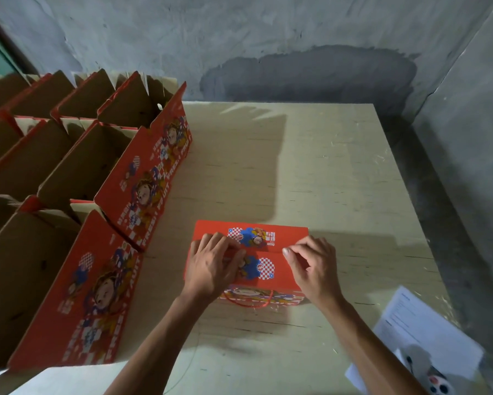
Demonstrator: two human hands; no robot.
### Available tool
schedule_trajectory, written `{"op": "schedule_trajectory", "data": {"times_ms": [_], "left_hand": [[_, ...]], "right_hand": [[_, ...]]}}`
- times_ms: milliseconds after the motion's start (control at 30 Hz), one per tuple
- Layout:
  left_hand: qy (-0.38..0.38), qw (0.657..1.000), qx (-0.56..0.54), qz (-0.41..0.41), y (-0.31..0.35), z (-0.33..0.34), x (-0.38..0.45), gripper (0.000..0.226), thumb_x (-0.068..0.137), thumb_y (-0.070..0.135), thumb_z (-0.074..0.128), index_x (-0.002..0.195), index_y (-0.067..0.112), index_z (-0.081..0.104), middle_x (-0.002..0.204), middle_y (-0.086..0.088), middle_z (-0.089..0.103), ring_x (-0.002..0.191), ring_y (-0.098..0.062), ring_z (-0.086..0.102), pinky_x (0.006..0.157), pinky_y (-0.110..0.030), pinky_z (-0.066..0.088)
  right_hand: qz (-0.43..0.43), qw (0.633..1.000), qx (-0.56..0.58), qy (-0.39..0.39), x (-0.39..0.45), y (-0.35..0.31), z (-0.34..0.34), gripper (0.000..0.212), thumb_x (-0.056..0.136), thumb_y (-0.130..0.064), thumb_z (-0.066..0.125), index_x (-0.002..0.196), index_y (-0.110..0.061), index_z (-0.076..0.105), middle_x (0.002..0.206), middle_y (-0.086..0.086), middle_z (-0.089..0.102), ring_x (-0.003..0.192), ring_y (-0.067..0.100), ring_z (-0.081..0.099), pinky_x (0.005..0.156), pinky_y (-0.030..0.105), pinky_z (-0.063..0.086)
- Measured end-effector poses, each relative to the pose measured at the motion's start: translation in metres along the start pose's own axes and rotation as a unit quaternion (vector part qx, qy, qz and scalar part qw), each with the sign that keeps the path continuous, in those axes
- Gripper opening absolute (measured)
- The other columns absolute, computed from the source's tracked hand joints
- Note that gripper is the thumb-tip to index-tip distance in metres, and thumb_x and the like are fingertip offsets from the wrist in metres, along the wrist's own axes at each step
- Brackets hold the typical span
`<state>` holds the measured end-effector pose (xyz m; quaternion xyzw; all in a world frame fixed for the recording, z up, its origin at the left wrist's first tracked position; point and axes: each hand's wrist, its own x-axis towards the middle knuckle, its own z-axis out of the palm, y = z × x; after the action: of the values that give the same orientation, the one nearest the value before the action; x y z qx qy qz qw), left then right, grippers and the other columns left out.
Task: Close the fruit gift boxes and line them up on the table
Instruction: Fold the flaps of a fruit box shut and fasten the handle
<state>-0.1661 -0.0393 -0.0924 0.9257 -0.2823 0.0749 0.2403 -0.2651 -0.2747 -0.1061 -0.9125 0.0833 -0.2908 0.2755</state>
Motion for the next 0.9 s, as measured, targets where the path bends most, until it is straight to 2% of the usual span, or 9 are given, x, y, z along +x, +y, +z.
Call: {"op": "schedule_trajectory", "data": {"times_ms": [67, 167, 333, 467, 600, 667, 733, 800, 900], "left_hand": [[-0.003, 1.0, 0.017, -0.011, 0.004, 0.0, 0.002, 0.03, 0.098, 0.058, 0.05, 0.094, 0.032, 0.063, 0.097, 0.015, 0.059, 0.09, -0.017, 0.051, 0.081, -0.038, 0.038], [-0.002, 0.999, 0.028, -0.026, 0.006, 0.001, 0.004, 0.034, 0.095, 0.062, 0.05, 0.091, 0.031, 0.063, 0.102, 0.013, 0.057, 0.093, -0.018, 0.05, 0.084, -0.038, 0.037], [-0.015, 0.998, 0.044, -0.038, 0.011, 0.003, 0.007, 0.053, 0.095, 0.068, 0.043, 0.114, 0.022, 0.059, 0.14, 0.005, 0.053, 0.133, -0.019, 0.045, 0.114, -0.045, 0.029], [-0.069, 0.994, 0.078, -0.044, 0.014, 0.004, 0.007, 0.063, 0.099, 0.069, 0.024, 0.146, 0.034, 0.047, 0.16, 0.0, 0.038, 0.152, -0.022, 0.026, 0.121, -0.053, 0.019], [-0.052, 0.997, 0.059, 0.021, 0.026, 0.006, 0.004, 0.042, 0.106, 0.05, 0.032, 0.134, 0.038, 0.062, 0.153, 0.002, 0.049, 0.147, -0.021, 0.037, 0.114, -0.054, 0.027], [-0.036, 0.998, 0.043, 0.038, 0.031, 0.007, 0.004, 0.037, 0.106, 0.044, 0.038, 0.13, 0.035, 0.065, 0.151, 0.006, 0.052, 0.145, -0.018, 0.041, 0.114, -0.048, 0.028], [-0.025, 1.0, 0.012, 0.004, 0.032, 0.005, 0.004, 0.044, 0.103, 0.051, 0.04, 0.131, 0.028, 0.063, 0.148, 0.005, 0.054, 0.141, -0.02, 0.046, 0.114, -0.044, 0.029], [-0.006, 0.998, 0.016, -0.061, 0.025, 0.0, 0.005, 0.061, 0.095, 0.065, 0.047, 0.135, 0.02, 0.058, 0.146, -0.001, 0.054, 0.138, -0.025, 0.046, 0.115, -0.045, 0.031], [-0.007, 0.983, 0.011, -0.182, 0.006, -0.01, -0.004, 0.089, 0.084, 0.079, 0.052, 0.144, 0.013, 0.044, 0.152, -0.012, 0.044, 0.143, -0.032, 0.037, 0.118, -0.05, 0.028]], "right_hand": [[0.009, 0.999, 0.035, -0.011, 0.001, 0.001, 0.001, 0.024, 0.096, -0.035, 0.066, 0.08, -0.018, 0.073, 0.091, -0.008, 0.064, 0.084, 0.018, 0.056, 0.08, 0.049, 0.044], [0.076, 0.991, 0.097, -0.058, 0.001, 0.003, 0.001, 0.02, 0.093, -0.034, 0.071, 0.083, -0.018, 0.077, 0.132, -0.002, 0.062, 0.119, 0.02, 0.055, 0.103, 0.049, 0.042], [0.121, 0.981, 0.131, -0.071, 0.002, 0.002, 0.0, 0.01, 0.091, -0.02, 0.078, 0.081, -0.017, 0.076, 0.159, 0.002, 0.042, 0.138, 0.016, 0.046, 0.113, 0.039, 0.036], [0.141, 0.978, 0.136, -0.067, -0.003, -0.003, 0.004, 0.015, 0.095, -0.023, 0.072, 0.082, -0.016, 0.072, 0.16, 0.004, 0.042, 0.141, 0.002, 0.041, 0.111, 0.043, 0.039], [0.171, 0.969, 0.154, -0.086, -0.002, -0.009, 0.003, 0.017, 0.097, -0.026, 0.069, 0.083, -0.017, 0.068, 0.161, 0.001, 0.039, 0.144, 0.004, 0.036, 0.111, 0.038, 0.038], [0.189, 0.963, 0.179, -0.064, -0.005, -0.012, 0.005, 0.009, 0.097, -0.022, 0.07, 0.104, -0.015, 0.07, 0.157, 0.004, 0.044, 0.148, 0.008, 0.033, 0.116, 0.036, 0.034], [0.236, 0.944, 0.224, -0.051, -0.012, -0.016, 0.006, 0.048, 0.096, -0.023, 0.071, 0.14, -0.016, 0.054, 0.16, -0.001, 0.039, 0.147, 0.006, 0.035, 0.117, 0.022, 0.032], [0.319, 0.904, 0.28, -0.046, -0.013, -0.02, 0.005, 0.07, 0.094, -0.029, 0.074, 0.153, -0.019, 0.037, 0.154, -0.002, 0.046, 0.133, -0.002, 0.05, 0.102, 0.008, 0.041], [0.36, 0.894, 0.262, -0.055, -0.016, -0.018, 0.006, 0.067, 0.094, -0.038, 0.073, 0.151, -0.023, 0.04, 0.131, -0.005, 0.065, 0.099, -0.013, 0.064, 0.076, 0.004, 0.048]]}}
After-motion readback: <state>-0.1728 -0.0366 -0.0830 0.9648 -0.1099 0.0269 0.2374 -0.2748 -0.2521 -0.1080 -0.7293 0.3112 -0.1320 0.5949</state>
